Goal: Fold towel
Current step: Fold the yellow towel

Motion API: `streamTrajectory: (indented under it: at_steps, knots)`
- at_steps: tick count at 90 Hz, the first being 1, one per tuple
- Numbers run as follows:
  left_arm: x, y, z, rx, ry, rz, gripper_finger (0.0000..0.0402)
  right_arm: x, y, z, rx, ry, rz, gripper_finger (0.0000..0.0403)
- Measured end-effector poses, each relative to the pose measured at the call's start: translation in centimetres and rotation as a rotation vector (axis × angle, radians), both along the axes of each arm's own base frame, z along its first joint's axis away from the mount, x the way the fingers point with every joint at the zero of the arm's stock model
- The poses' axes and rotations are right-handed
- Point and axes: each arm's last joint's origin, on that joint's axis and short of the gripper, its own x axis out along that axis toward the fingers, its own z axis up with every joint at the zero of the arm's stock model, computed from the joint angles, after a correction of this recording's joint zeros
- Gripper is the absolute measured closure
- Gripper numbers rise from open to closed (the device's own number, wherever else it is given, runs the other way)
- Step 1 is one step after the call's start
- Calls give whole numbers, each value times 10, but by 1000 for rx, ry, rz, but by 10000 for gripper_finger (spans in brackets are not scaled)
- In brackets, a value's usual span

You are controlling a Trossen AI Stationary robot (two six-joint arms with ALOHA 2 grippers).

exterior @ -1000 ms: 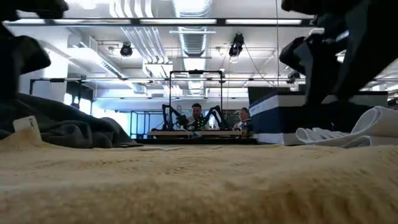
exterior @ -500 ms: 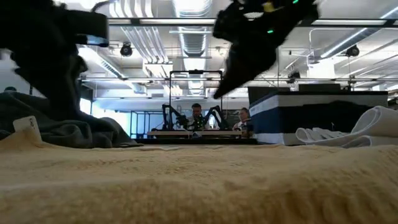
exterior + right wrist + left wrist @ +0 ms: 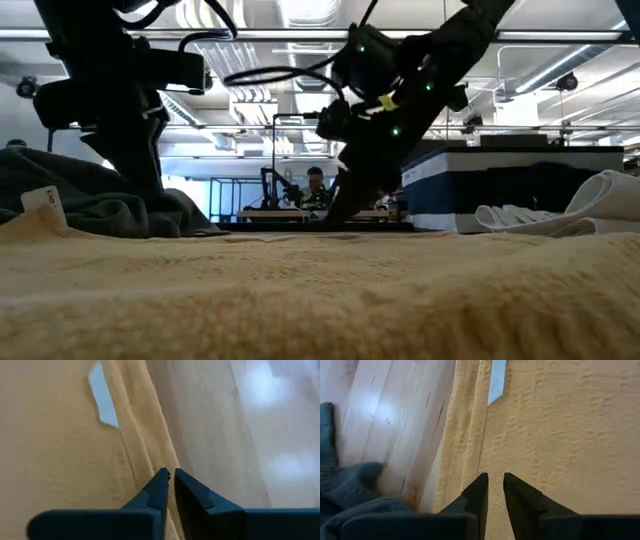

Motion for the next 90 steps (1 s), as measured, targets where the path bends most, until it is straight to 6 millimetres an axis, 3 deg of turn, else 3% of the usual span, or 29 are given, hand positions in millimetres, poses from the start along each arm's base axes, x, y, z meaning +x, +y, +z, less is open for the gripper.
streamTrajectory:
  at_steps: [36,52,70,90]
  knots:
    - [0,2,2,-37,12,9,353,1,-5,-18,11,46,-25,396]
    - [-2,18,-2,-112,96,46,299,0,-5,-16,16,45,-21,396]
    - [-11,33,-20,-72,211,-57,232,0,-5,-16,8,47,-9,396]
    - [-20,45,-37,-135,265,-82,258,0,-5,-16,-2,51,6,396]
